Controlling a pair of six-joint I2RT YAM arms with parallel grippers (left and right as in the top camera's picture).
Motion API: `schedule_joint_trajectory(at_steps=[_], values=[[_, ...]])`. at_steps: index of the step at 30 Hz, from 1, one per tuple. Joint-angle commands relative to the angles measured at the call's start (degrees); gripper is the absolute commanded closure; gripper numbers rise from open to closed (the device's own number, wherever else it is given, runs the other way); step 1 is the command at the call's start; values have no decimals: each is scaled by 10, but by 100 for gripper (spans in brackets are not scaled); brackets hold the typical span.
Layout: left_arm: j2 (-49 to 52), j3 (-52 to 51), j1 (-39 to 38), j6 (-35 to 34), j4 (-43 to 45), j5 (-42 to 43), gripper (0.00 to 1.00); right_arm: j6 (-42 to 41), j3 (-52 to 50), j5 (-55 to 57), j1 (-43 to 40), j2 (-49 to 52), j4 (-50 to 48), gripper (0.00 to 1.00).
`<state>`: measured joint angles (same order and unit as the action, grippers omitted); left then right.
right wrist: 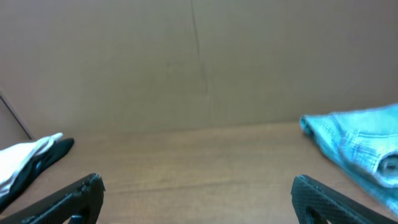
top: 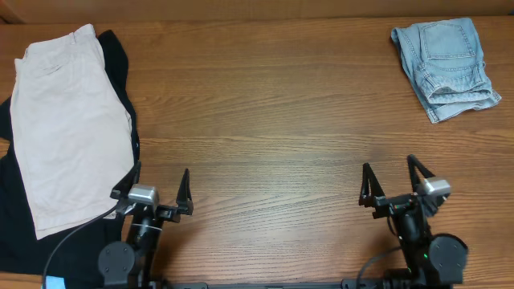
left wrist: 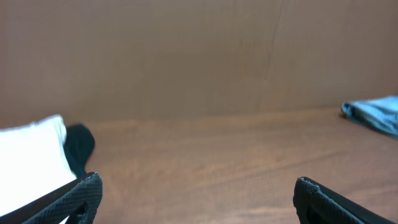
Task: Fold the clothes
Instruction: 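Move the left gripper over the beige pants on the black shirt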
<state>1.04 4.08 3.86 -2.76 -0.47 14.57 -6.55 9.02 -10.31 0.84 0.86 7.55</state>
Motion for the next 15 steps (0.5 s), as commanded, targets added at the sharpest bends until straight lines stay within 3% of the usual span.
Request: schedule_joint_trajectory(at_steps=[1,9,15], values=[[21,67,4,9,-2,-3,0,56,75,-2,3,0,32,0],[191,219,4,9,-40,1,0,83,204,-2,3,104,100,0],[381,423,4,9,-182,11,0,83,353,-10,3,272,193,0]])
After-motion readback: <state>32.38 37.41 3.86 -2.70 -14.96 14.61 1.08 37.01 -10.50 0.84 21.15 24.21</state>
